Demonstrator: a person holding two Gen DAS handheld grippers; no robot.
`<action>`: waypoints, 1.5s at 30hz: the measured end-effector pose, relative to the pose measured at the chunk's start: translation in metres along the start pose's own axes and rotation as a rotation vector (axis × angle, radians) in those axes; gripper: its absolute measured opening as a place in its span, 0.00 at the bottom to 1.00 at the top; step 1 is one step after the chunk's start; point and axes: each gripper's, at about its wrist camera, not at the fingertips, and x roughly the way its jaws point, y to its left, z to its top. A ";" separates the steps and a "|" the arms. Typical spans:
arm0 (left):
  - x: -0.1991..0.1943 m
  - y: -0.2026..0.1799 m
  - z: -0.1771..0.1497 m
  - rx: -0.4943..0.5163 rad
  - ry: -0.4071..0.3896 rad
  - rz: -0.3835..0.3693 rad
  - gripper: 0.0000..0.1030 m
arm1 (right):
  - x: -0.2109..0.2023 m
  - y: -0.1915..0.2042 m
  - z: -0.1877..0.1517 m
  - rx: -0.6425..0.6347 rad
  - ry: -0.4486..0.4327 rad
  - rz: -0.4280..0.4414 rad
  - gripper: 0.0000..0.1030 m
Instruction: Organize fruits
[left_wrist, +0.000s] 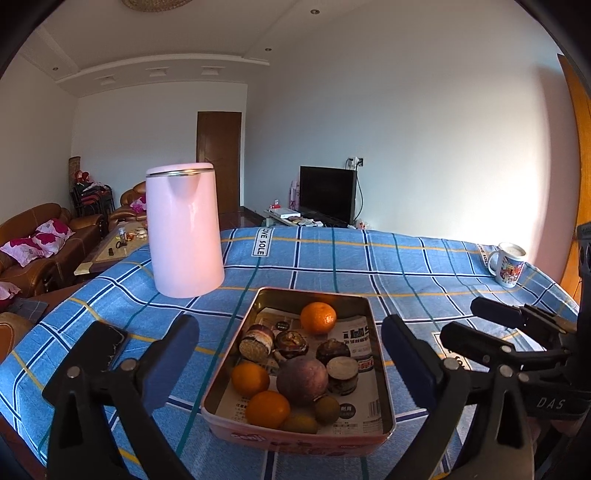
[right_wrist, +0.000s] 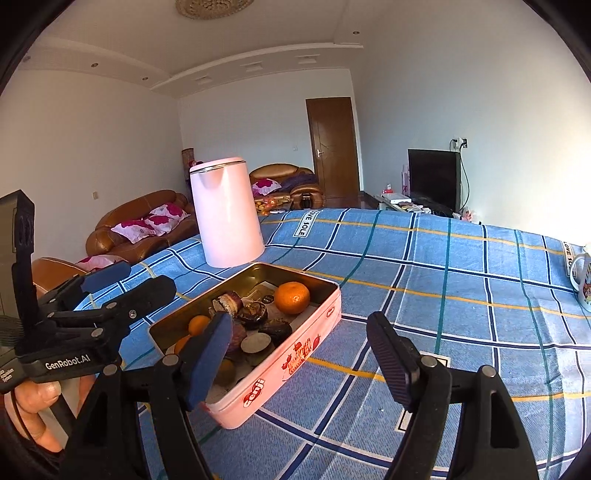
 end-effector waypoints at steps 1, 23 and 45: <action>0.000 -0.001 0.000 0.001 0.000 0.000 0.98 | -0.002 0.000 0.000 -0.001 -0.005 -0.002 0.74; -0.003 -0.007 0.001 -0.003 0.005 -0.001 1.00 | -0.014 -0.001 -0.006 0.011 -0.022 -0.003 0.75; -0.008 -0.024 0.004 0.019 0.013 -0.026 1.00 | -0.027 -0.014 -0.015 0.045 -0.031 -0.014 0.75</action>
